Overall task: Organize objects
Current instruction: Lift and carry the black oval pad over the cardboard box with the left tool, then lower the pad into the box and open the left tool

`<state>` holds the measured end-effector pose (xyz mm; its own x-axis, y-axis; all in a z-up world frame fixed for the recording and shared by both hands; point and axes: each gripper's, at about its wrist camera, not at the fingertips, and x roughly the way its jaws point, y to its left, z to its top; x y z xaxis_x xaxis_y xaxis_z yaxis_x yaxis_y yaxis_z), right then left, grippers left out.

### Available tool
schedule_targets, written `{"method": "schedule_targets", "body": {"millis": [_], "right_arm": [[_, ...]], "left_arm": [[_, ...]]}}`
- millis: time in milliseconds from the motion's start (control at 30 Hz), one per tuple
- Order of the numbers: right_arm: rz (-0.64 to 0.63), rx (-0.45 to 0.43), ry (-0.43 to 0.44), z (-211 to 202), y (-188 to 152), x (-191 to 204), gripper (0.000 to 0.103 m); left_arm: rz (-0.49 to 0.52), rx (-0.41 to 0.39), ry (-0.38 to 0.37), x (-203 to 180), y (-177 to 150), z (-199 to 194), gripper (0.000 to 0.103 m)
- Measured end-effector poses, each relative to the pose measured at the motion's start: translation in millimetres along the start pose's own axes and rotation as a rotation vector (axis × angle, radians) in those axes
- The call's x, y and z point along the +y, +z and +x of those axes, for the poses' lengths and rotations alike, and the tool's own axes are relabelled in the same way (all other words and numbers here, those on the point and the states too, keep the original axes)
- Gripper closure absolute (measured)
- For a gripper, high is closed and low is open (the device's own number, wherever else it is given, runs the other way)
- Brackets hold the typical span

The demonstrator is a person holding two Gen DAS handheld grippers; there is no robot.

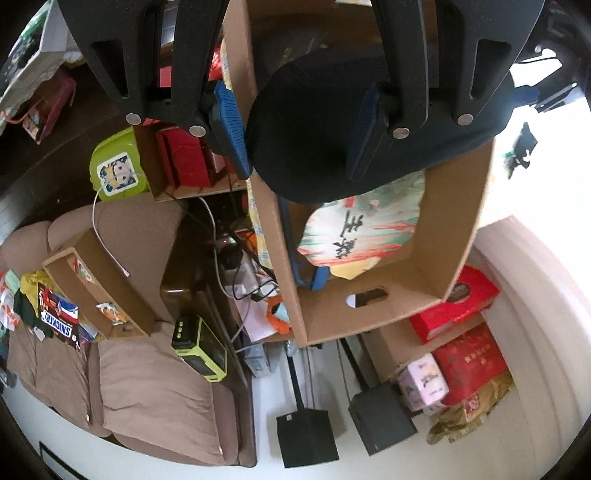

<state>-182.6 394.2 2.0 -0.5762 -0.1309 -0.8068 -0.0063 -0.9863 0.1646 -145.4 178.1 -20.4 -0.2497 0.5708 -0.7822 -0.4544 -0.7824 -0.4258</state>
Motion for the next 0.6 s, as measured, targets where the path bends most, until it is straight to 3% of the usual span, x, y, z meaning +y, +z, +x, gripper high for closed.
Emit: {"method": "schedule_targets", "body": {"millis": [133, 267, 367, 600], "right_arm": [[-0.021, 0.011, -0.012, 11.3, 4.0, 0.9, 0.044], [-0.019, -0.008, 0.002, 9.9, 5.3, 0.6, 0.043], [-0.03, -0.034, -0.018, 5.1, 6.2, 1.7, 0.037], [-0.03, -0.052, -0.013, -5.4, 8.6, 6.4, 0.037]], "left_arm": [[-0.002, 0.028, -0.008, 2.3, -1.5, 7.5, 0.039], [-0.005, 0.015, -0.018, 3.9, -0.7, -0.3, 0.036], [-0.011, -0.013, -0.016, 6.1, 1.3, -9.8, 0.027], [-0.028, -0.045, -0.031, 14.3, 3.3, -30.4, 0.025]]}}
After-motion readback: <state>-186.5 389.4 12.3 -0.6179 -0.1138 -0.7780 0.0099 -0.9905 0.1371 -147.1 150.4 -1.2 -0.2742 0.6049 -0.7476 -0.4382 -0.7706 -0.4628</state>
